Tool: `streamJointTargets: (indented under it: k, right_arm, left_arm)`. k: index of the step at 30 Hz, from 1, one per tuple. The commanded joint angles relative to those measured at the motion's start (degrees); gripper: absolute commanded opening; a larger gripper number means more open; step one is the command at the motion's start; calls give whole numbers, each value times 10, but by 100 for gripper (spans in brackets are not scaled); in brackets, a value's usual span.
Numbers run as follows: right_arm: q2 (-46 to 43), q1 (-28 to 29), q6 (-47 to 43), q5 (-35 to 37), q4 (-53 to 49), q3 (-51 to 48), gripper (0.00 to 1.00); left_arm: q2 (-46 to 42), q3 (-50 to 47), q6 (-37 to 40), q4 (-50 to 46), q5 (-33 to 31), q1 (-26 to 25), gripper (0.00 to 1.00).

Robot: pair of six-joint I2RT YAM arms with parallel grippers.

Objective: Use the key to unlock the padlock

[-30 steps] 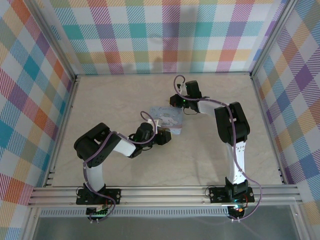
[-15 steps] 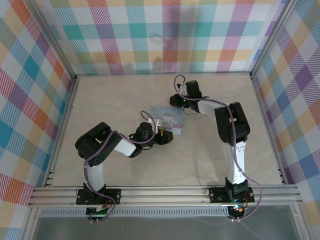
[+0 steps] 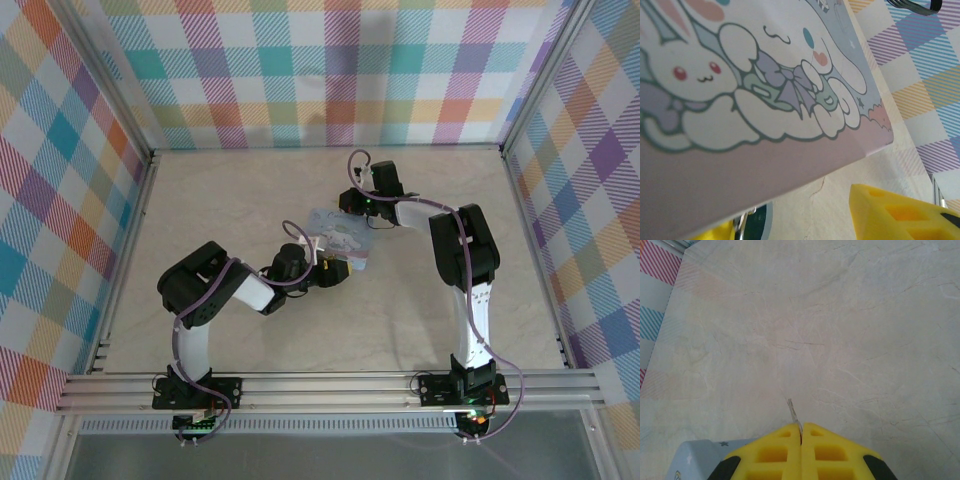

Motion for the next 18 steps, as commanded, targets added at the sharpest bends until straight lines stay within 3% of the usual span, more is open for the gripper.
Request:
streamJointTargets:
  k: [1, 7, 18]
  right_arm:
    - [-35, 0, -8, -4, -24, 3, 0]
    - [-72, -12, -11, 34, -52, 13, 0]
    - [-177, -30, 14, 208, -124, -76, 0]
  left_arm:
    - [-2, -6, 7, -12, -8, 4, 56]
    - [-11, -15, 13, -19, -7, 7, 54]
    - [-20, -10, 18, -30, -2, 7, 54]
